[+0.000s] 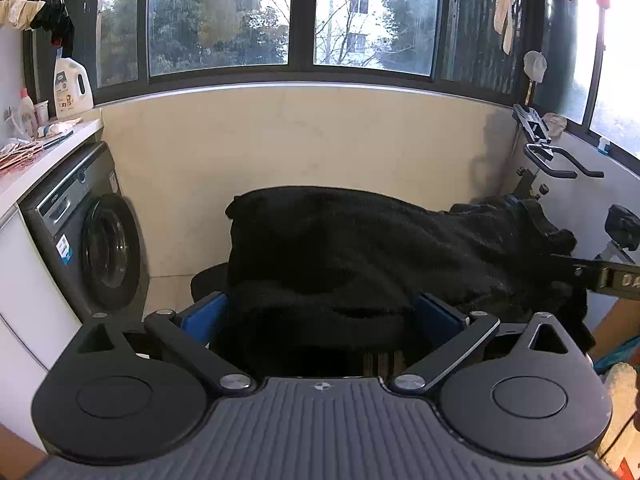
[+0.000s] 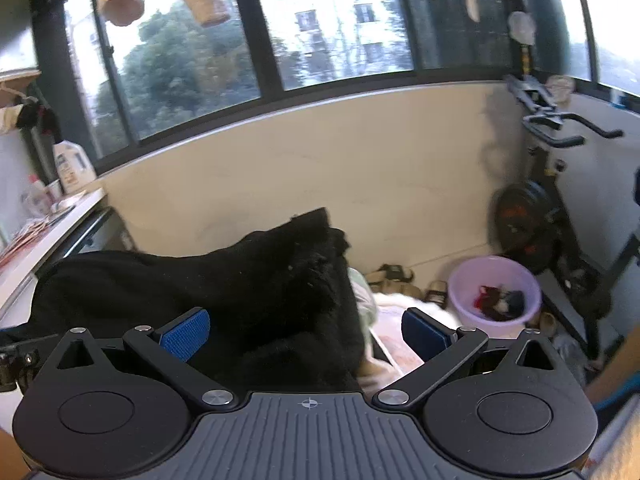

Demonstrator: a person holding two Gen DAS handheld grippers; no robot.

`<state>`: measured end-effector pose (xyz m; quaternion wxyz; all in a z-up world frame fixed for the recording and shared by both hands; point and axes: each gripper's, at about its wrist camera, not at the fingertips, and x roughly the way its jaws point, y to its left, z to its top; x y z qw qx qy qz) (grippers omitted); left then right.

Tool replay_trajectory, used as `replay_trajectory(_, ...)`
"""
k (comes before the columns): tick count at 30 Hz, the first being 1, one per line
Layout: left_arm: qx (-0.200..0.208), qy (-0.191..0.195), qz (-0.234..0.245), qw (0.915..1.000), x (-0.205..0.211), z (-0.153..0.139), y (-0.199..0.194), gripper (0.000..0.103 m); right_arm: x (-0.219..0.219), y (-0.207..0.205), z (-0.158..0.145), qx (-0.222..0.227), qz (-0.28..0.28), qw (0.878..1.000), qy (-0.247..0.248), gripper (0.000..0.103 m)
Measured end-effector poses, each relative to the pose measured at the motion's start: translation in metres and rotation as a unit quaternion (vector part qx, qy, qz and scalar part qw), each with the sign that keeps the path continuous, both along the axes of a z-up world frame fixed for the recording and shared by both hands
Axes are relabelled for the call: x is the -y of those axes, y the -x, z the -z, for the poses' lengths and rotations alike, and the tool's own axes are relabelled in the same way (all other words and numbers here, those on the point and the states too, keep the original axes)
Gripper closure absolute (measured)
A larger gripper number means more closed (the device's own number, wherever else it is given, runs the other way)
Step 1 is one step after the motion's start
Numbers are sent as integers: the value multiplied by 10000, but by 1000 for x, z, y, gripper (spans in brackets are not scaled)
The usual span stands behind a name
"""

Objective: Fold clothes
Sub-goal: 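Carry the folded black trousers with both grippers above the clothes stack, then lower the trousers onto the stack top and open both grippers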

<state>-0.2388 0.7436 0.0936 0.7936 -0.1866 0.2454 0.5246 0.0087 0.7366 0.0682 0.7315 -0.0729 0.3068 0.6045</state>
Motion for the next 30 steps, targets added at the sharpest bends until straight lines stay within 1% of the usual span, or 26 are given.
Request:
replay_trajectory(5,-250,-24,143,9996,15,-2,-3,1,33,10,-9,101,217,9997,-1,1)
replay_trajectory(12,-164,5,132,9998,36,6,-2,1,79,35,-14,541,671,9960,245,1)
replay_trajectory(15,-174,62,170,9997,48,7,-3,1,93,42,-10,724,738,9938,404,1)
replay_trajectory(17,-265,30,263,9993,61,8,-6,1,100,46,-9,745,723,9933,510,1)
replay_trajectory(19,-353,-28,224,9991,70,7,-8,1,111,47,-9,730,712,9938,433,1)
replay_trajectory(21,-345,6,147,9993,80,5,-9,1,121,46,-8,689,694,9946,356,1)
replay_trajectory(26,-234,215,-148,9994,116,6,-15,1,143,34,-1,557,476,9967,348,1)
replay_trajectory(30,-231,379,-352,9984,155,13,-24,1,165,22,7,421,146,9975,542,1)
